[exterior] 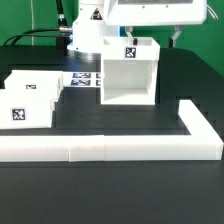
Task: Assemble drawer
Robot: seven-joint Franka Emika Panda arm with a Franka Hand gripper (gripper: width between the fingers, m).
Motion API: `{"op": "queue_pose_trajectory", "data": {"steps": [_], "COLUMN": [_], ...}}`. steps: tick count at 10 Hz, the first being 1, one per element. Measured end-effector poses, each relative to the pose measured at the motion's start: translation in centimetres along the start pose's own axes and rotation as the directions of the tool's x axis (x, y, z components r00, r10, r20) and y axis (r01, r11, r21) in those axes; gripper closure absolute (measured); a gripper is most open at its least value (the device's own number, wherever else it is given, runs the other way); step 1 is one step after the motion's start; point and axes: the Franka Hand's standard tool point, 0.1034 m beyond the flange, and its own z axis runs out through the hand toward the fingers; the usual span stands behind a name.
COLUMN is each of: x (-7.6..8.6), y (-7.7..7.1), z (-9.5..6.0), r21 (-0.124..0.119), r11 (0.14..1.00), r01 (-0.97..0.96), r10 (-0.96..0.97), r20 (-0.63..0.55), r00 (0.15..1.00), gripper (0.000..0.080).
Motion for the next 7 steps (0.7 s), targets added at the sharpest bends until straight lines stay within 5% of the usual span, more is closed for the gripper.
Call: {"op": "queue_pose_trajectory", "data": {"steps": [1,2,4,7], "x": [-0.03,-0.03,-0.03,-0.02], "y": [0.03,0.03,0.03,0.02], "z": [0.09,0.08,0.08,0.08], "r21": [0.001,0.001,0.001,0.001], "r11": [1.000,1.000,1.000,1.000], "r01": [0.001,0.001,0.001,0.001], "r10": [-0.001,-0.001,-0.001,-0.001], "r20": [-0.004,-0.004,-0.004,-0.004], "r00": [1.000,1.000,1.000,1.000], "gripper": [0.0335,0.0335,0.0653,0.0763]}}
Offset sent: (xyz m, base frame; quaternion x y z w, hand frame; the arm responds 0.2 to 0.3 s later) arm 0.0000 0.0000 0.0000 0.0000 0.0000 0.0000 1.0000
